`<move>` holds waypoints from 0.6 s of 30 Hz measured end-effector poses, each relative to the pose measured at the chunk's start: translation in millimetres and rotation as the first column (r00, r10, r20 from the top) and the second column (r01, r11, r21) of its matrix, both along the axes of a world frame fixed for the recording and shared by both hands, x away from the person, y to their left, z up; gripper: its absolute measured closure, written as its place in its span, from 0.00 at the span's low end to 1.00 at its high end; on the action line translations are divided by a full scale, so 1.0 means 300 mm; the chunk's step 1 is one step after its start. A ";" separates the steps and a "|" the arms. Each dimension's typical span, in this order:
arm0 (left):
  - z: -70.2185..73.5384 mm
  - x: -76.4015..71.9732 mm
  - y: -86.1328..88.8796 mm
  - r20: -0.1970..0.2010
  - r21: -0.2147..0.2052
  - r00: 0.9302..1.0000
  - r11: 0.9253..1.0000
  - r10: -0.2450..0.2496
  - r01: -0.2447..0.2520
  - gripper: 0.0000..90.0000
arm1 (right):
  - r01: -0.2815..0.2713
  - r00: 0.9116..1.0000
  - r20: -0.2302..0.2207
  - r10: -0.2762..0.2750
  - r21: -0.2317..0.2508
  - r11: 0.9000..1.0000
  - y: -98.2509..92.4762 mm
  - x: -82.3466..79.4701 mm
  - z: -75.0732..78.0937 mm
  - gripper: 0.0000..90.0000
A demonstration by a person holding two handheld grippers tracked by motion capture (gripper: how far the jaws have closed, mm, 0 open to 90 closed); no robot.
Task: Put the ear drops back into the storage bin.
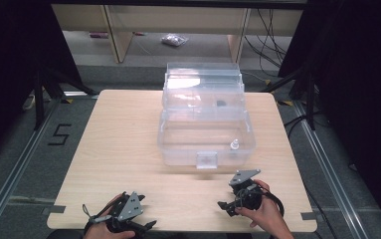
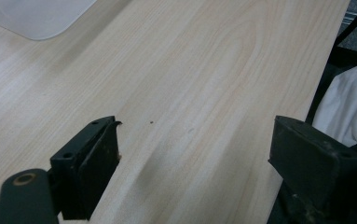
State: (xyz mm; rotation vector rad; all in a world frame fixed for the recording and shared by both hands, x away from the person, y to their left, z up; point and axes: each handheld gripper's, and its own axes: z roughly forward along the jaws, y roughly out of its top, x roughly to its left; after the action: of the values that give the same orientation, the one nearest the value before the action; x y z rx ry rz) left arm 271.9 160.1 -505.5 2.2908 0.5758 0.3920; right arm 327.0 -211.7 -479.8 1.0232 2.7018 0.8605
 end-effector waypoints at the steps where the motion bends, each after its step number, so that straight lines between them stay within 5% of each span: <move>1: 0.000 0.000 0.000 0.000 0.000 1.000 1.000 0.000 0.000 0.17 | -0.015 1.000 0.018 0.015 -0.003 1.000 -0.005 -0.001 -0.006 0.22; 18: 0.001 0.001 -0.001 0.014 -0.003 1.000 1.000 -0.010 0.010 0.17 | -0.014 0.999 0.032 0.014 -0.008 1.000 -0.037 -0.063 -0.029 0.21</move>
State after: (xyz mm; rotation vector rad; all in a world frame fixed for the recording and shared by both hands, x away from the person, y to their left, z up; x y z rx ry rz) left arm 272.2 159.8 -505.3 2.2856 0.5577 0.4021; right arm 308.0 -222.8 -488.4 0.9818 2.6872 0.8600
